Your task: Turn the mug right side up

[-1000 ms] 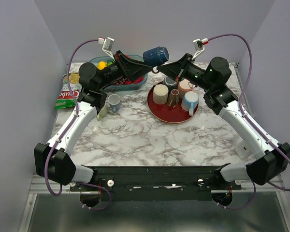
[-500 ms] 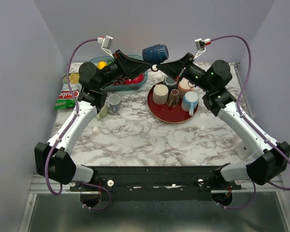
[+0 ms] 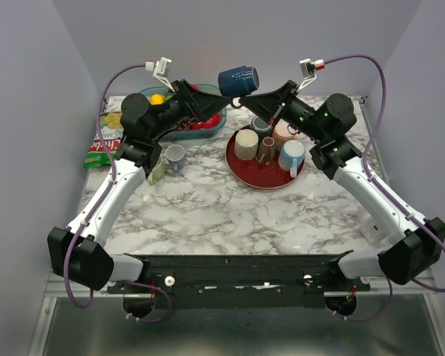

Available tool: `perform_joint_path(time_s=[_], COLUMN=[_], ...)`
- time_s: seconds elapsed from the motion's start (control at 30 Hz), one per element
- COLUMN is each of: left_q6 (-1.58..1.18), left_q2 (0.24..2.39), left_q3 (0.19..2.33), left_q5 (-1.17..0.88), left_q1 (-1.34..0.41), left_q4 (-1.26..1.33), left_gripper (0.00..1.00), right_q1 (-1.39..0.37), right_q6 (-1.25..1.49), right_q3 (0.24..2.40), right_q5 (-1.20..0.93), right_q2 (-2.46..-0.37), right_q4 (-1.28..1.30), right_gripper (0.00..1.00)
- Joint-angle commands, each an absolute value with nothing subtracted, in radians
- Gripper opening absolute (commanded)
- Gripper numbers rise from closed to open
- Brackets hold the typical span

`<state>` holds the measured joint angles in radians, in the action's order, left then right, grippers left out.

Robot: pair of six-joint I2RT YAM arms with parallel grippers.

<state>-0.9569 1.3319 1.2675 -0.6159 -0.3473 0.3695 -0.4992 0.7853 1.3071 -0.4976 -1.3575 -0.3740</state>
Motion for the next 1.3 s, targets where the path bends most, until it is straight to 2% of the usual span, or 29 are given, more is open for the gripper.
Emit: perform_joint_path(time_s=[0.0,0.17,0.43,0.83,0.93,1.03,1.07,1.23,1.27], left_q6=[-1.001,-1.138,-1.212,-1.256,-1.252,-1.247,-1.243,-1.183,-1.133], left_q2=[1.305,1.327,1.347,1.399,1.396,1.397,1.397,1.381,1.378], left_q3=[1.247,1.195,1.186,1.221,1.226,1.230,1.233,1.242,1.253], left_q5=[-0.610,-0.647,-0.643,-0.647,-0.643,-0.638,-0.634,-0.615,-0.609], left_q1=[-0.351,-0.357,-0.371,-0.408,-0.408,-0.408,-0.408,-0.408,-0.408], left_q4=[0.461,0.658,0.741,0.807,0.805,0.805,0.798,0.718,0.648], left_gripper=[0.82,0.74,0.69,0.46,0.37,0.18,0.02,0.00,0.00], right_q1=[-0.512,-0.515,-0.522,-0.537,-0.538,-0.540,-0.540,-0.540,-0.540], right_q6=[0.784,0.811,0.836,0.844,0.848,0.853,0.851,0.833,0.825], right_q3=[1.305,1.301,1.321,1.305,1.293,1.281,1.278,1.270,1.270], right_q5=[-0.485,-0.479,-0.482,-0.477,-0.485,-0.492,-0.495,-0.497,-0.491], right_q2=[-1.331,-1.342,-1.371,-1.387,-1.387,-1.385,-1.384,-1.379,-1.378], right_q4=[-0.477,-0.511,-0.540,-0.548,-0.551,-0.546,-0.543,-0.488,-0.451], right_gripper=[0.01,0.01,0.01,0.01,0.01,0.01,0.01,0.01,0.10])
